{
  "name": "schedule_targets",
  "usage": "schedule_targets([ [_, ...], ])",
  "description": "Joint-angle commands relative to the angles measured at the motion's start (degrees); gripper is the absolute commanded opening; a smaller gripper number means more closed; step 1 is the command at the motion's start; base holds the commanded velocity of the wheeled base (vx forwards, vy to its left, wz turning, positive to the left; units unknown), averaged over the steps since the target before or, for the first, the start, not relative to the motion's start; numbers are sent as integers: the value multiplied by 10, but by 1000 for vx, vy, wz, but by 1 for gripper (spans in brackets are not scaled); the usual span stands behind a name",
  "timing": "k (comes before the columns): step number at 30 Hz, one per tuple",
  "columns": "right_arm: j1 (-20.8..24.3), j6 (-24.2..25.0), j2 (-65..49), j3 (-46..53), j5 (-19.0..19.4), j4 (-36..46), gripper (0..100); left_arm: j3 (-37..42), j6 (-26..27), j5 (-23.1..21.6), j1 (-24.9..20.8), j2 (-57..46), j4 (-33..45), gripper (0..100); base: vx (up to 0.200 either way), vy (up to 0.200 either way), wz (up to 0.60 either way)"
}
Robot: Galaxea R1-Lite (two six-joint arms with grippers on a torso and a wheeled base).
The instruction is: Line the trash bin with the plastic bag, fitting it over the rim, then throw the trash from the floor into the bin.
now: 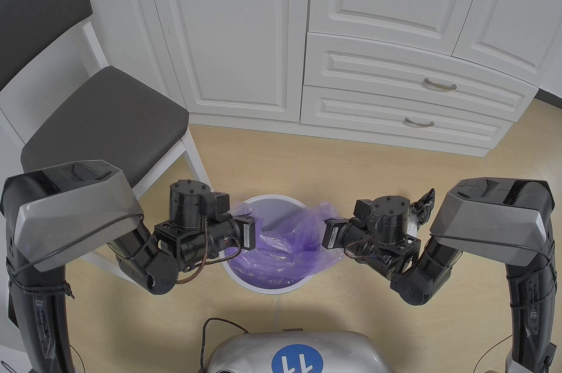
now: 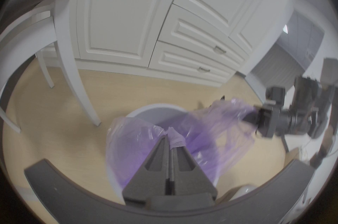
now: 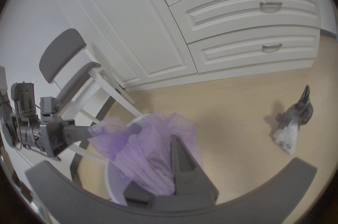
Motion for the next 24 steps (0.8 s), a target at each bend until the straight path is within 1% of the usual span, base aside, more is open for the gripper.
schedule_targets([
  [1,-42,-67,-22,21,-3,21,0,41,67,-39,51,-50,49,0,0,0,0],
  [4,-55,-83,-39,28,-4,48,0,42,68,-39,54,-64,61,0,0,0,0],
  [7,-71,-95,-75,29,-4,125,0,43,71,-39,63,-73,72,0,0,0,0],
  [8,-71,-95,-77,29,-4,128,0,43,71,-39,63,-73,72,0,0,0,0],
  [9,-76,-96,-92,29,-4,155,0,43,71,-39,69,-75,80,0,0,0,0],
  [12,-80,-96,-105,29,-4,179,0,43,69,-40,72,-76,85,0,0,0,0],
  [15,-82,-98,-108,30,-4,186,0,40,64,-39,72,-75,82,0,0,0,0],
  [18,-87,-119,-106,33,-5,213,0,42,68,-27,77,-74,88,0,0,0,0],
  [21,-92,-140,-105,40,-12,222,0,37,70,-25,83,-77,105,0,0,0,0],
  [24,-97,-173,-103,53,-29,222,0,12,70,-12,94,-89,164,0,0,0,0],
])
